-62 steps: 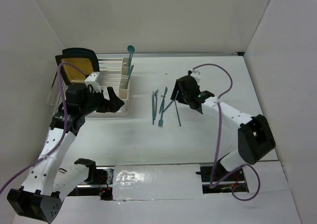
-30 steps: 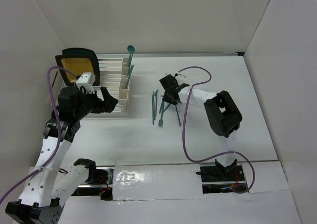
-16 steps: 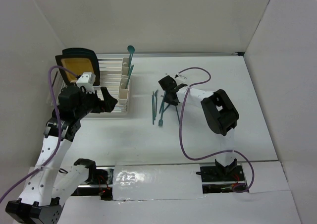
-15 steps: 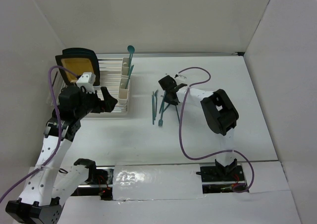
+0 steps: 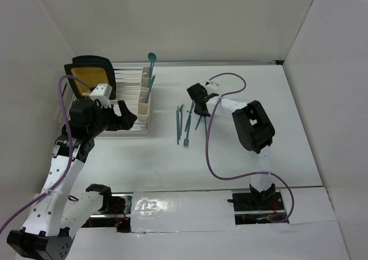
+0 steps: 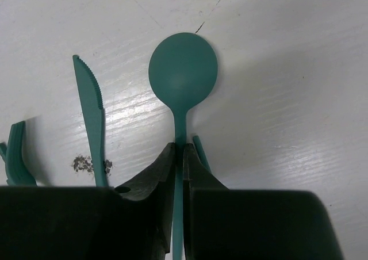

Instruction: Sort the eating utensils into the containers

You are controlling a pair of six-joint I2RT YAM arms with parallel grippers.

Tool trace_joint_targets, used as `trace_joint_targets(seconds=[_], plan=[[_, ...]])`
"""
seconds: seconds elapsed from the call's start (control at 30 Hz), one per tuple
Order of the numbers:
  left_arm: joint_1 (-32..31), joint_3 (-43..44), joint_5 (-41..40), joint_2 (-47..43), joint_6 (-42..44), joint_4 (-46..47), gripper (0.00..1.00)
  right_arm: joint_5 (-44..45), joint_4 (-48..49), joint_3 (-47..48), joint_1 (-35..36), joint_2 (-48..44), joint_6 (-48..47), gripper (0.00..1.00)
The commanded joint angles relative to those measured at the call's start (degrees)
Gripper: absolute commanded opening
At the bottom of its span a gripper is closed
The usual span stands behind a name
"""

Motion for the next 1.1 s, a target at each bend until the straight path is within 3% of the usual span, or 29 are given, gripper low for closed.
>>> trace_joint_targets(seconds=[0.0,0.17,0.27,0.4,0.53,0.73,0.83,1.07], plan=[[-0.32,1.68,0.85,-0.44,0.3,1.46,1.0,0.1,-4.22,-1.62,-0.46,3.1,-4.71,0.01],[-0.23,2.12,1.82,-0.44,0.13,1.63,1.0,-3.94,1.05,-2.15,-0.29,-1.98,-11.22,0.0],[-0.23,3.17,3.05,0.0,0.04,1.9,1.0,-10.26,8.24,-3.55,-0.73,-9.88,-16.57,0.0],[-0.23,3.71,3.84,0.17,-0.31,3.3,1.0,-22.03,25.7,-5.75,-1.52,-22.53,-21.67,0.0],[-0.15,3.62,4.99,0.53,-0.75,5.23,1.0,-29.95,36.88,-4.27,-1.78,-26.42,-22.83,0.0],[0.12,3.79,7.26,1.05,-0.93,7.43,1.0,-40.07,54.89,2.24,-0.82,-23.37,-21.08,0.0],[0.64,2.92,7.71,0.88,-1.19,7.52,1.0,-39.46,64.04,2.24,2.24,-21.52,-20.72,0.0],[1.61,3.61,6.21,1.67,0.38,9.54,1.0,-36.38,72.6,3.39,8.06,-15.02,-22.39,0.0]])
